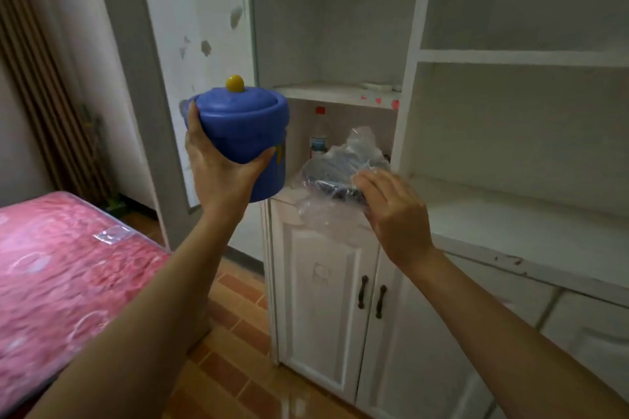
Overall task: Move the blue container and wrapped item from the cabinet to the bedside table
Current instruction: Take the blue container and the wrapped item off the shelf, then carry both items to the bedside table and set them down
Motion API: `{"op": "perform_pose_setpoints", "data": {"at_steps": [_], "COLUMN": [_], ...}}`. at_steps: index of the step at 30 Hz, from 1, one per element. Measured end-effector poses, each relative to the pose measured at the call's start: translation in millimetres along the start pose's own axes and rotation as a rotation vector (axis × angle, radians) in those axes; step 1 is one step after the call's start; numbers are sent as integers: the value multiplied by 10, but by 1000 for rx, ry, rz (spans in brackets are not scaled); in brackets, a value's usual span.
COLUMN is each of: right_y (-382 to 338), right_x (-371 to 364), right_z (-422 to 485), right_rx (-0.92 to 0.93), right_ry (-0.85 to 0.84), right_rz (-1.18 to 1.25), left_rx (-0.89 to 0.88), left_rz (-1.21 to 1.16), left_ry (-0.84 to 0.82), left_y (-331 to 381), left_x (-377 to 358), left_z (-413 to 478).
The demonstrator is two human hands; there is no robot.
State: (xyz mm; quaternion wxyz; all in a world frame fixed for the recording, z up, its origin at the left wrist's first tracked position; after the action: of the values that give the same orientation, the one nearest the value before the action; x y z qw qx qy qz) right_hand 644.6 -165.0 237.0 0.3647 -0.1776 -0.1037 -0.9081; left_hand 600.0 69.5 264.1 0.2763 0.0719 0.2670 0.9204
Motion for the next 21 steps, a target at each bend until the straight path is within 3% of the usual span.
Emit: {"op": "perform_pose_setpoints", "data": {"at_steps": [12, 21], "right_y": [-1047, -2027], "right_x": [441, 506], "right_z": [-364, -473], "right_rx": [45, 140], "right_ry": [-5, -63], "right_rz": [154, 377], "left_rx": [-6, 29], "left_rz": [138, 404], "left_ry": [59, 180], "left_y": [403, 698], "left_x": [1479, 2822], "left_z": [-496, -852]}}
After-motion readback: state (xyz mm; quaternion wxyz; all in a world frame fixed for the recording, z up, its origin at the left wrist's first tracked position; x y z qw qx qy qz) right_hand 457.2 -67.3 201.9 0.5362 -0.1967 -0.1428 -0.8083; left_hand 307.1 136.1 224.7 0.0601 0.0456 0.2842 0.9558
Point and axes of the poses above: each hand's wrist, its own z-axis towards the middle knuckle, its own x-axis out of the back of the hand, y = z × x, the point moved 3 cm from there along z, towards the middle knuckle, and after that the axes turned 9 degrees about -x, right-handed, at the moved point
